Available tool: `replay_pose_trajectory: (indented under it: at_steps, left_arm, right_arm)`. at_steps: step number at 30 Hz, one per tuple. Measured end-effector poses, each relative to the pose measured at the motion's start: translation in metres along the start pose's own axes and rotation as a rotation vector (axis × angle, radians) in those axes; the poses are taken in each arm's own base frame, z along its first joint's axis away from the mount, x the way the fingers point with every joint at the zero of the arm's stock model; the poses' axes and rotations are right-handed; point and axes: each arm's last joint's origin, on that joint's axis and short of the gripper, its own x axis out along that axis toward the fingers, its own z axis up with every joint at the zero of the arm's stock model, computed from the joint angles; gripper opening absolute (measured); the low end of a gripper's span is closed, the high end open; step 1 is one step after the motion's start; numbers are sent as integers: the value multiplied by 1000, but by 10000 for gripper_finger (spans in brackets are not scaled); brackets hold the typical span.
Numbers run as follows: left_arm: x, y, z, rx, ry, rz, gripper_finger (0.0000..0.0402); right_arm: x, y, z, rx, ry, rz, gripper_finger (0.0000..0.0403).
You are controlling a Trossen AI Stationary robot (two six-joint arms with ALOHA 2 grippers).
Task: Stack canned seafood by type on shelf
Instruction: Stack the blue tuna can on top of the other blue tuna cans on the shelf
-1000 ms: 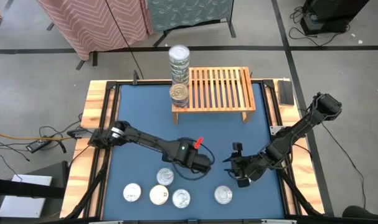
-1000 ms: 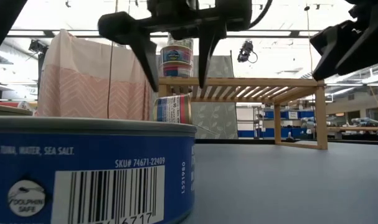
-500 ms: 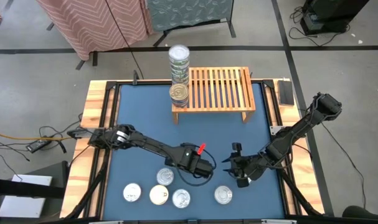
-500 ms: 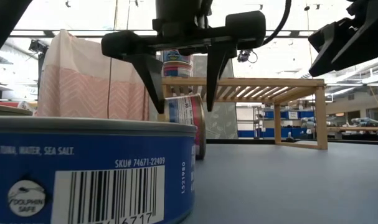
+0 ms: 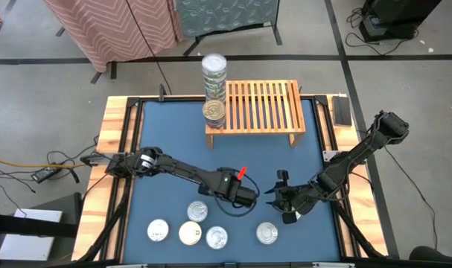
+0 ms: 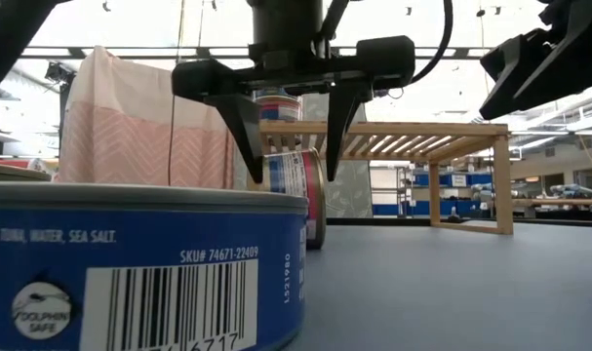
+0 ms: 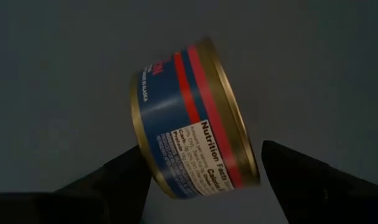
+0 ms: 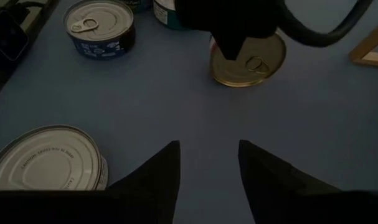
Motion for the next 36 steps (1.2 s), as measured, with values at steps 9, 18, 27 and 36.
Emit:
replay_pose_trajectory:
  at_steps: [9, 18, 27, 36]
  left_arm:
    - [2, 0, 2, -20, 9, 9, 225]
    - [-5, -4, 6, -45, 4, -25, 199]
    - [-97, 11, 14, -41, -107, -132, 199]
    - [-207, 87, 49, -237, -345, -397, 199]
  right_arm:
    - [0, 0, 0, 2, 0, 0, 165]
    - [-1, 0, 1, 19, -11, 5, 163]
    - [-13, -4, 8, 47, -59, 23, 162]
    - [-30, -11, 16, 86, -131, 39, 162]
